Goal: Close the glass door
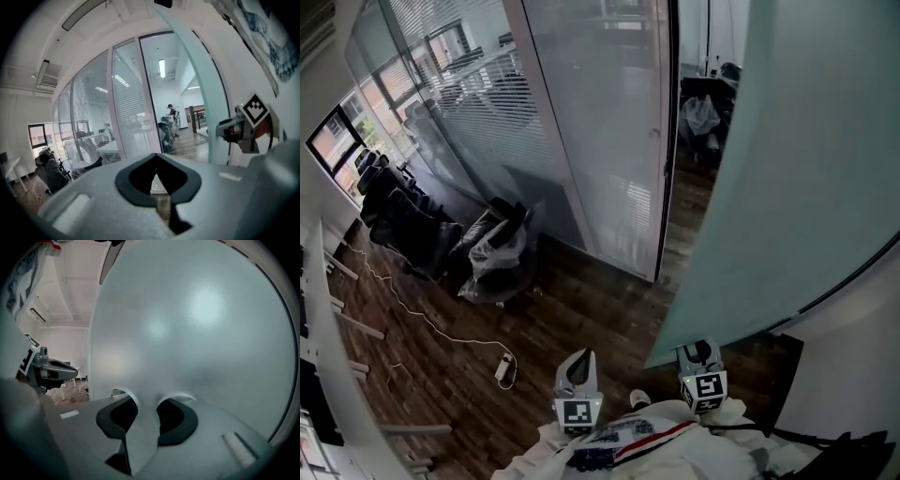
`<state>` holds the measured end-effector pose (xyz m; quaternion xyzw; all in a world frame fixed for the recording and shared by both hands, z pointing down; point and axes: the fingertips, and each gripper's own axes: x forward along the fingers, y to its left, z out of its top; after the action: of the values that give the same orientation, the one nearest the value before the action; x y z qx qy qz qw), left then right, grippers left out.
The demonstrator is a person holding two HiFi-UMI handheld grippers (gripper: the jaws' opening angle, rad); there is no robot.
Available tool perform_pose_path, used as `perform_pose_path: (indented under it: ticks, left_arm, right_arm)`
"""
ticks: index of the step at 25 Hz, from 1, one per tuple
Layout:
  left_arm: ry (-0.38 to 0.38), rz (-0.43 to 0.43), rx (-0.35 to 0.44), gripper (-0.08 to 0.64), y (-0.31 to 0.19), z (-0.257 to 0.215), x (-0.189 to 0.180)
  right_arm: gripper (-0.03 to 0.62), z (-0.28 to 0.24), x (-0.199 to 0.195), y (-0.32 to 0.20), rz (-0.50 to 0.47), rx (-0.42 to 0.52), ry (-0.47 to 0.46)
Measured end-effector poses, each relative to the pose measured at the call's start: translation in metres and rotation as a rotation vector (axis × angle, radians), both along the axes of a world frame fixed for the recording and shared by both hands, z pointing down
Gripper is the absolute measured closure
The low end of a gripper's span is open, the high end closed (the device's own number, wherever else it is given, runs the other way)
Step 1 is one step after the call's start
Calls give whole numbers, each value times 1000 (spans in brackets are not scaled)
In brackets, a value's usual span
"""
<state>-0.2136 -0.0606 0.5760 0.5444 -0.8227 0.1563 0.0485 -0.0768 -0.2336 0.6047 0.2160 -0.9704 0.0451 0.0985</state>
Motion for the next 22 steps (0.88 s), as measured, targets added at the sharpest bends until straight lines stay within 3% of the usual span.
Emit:
perform_pose_path:
  ticks: [4, 9, 13, 18, 22]
  left_arm:
    - [-3, -10, 12, 557, 1, 14, -10]
    - [-16, 7, 70, 557, -14, -24, -9]
    - [-6, 34, 40, 557, -17, -27, -12]
    - [33, 54, 38, 557, -36, -6, -42]
    - [44, 129, 39, 557, -64, 0, -71]
  right_arm:
    - [476, 5, -5, 16, 13, 3, 0]
    - [476, -11, -12, 19, 58, 33, 3]
    - [476, -17, -23, 12, 75, 35, -8]
    - [476, -7, -39, -11, 108, 44, -16]
    - [476, -1, -56, -29, 132, 22, -2]
